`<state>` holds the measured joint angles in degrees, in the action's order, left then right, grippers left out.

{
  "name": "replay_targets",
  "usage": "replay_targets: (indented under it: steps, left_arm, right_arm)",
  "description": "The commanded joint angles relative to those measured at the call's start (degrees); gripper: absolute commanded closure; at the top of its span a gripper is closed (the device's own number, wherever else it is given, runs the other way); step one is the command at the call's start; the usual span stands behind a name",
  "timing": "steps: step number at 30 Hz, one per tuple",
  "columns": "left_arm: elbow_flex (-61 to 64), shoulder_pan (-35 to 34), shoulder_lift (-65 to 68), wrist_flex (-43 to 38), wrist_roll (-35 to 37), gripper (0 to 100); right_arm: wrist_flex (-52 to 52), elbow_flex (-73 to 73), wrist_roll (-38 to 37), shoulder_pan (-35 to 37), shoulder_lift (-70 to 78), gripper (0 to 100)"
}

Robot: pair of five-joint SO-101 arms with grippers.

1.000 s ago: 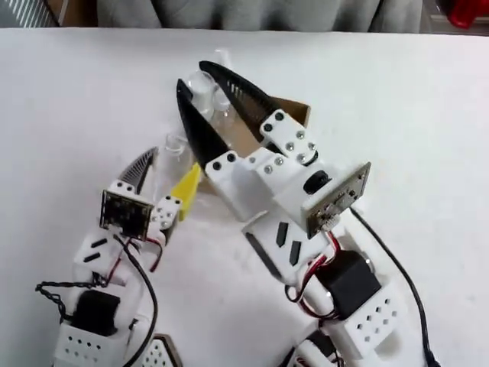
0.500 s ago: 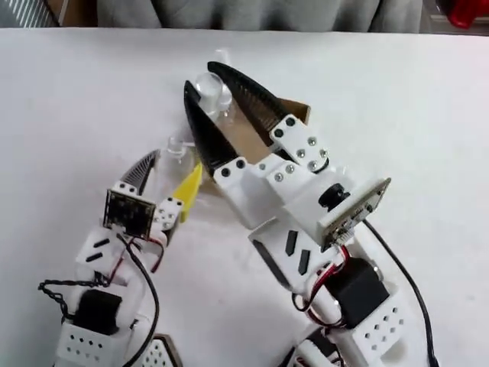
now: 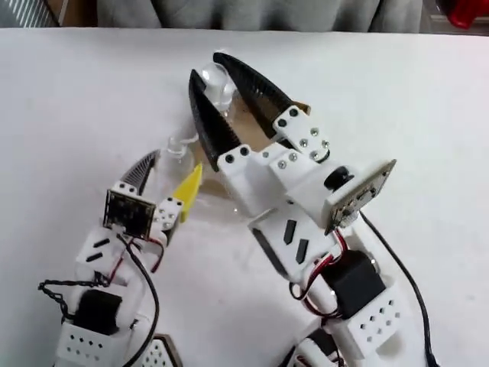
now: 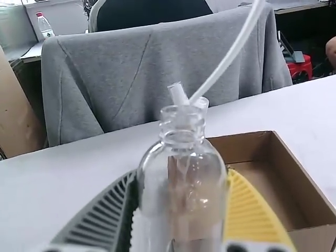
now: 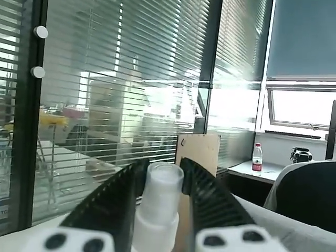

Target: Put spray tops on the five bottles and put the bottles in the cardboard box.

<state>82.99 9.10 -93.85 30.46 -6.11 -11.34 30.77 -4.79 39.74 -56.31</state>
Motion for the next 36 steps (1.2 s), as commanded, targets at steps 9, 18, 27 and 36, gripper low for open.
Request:
replay_targets:
  steps: [9, 18, 27, 36]
  left_arm:
    - [-0.79, -0.66, -0.92, -2.20, -0.62, 98]
    - [-0.79, -1.45, -0.92, -2.20, -0.62, 98]
    - [-0.79, -1.45, -0.92, -2.20, -0.62, 98]
    - [-0.79, -1.45, -0.92, -2.20, -0.62, 98]
  right_arm:
    - [1.27, -3.43, 1.14, -0.75, 0.40, 98.4]
    - [2.59, -3.43, 1.23, -0.75, 5.05, 98.4]
    - [2.86, -3.08, 1.32, -0.66, 6.73, 98.4]
    - [2.42, -2.20, 1.32, 2.51, 8.48, 98.4]
